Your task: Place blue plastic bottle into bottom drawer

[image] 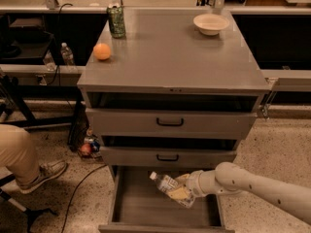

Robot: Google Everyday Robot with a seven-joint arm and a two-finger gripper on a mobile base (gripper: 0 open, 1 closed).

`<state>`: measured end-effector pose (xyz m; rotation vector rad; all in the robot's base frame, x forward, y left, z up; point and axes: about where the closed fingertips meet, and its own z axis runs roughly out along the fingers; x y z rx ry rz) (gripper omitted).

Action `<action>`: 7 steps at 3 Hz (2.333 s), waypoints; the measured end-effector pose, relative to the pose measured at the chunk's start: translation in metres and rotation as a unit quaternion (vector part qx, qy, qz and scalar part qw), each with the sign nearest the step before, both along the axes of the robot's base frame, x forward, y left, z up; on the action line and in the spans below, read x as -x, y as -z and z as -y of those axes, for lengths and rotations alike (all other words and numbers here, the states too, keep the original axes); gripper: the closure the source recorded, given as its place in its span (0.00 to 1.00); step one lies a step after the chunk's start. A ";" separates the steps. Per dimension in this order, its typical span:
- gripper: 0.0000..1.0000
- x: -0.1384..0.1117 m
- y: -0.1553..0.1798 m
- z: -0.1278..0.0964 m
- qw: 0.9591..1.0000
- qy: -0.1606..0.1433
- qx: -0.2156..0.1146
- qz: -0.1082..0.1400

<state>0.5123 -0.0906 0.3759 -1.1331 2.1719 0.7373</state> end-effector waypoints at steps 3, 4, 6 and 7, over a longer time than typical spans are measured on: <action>1.00 0.001 0.056 -0.004 0.998 0.044 -0.031 -0.032; 1.00 0.000 0.070 -0.007 0.997 0.060 -0.028 -0.028; 1.00 -0.014 0.147 -0.026 0.994 0.102 -0.009 -0.043; 1.00 -0.014 0.176 -0.032 0.990 0.128 -0.013 -0.052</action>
Offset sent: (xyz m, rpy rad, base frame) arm 0.0016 0.0007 -0.0320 0.0459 0.0390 -0.0474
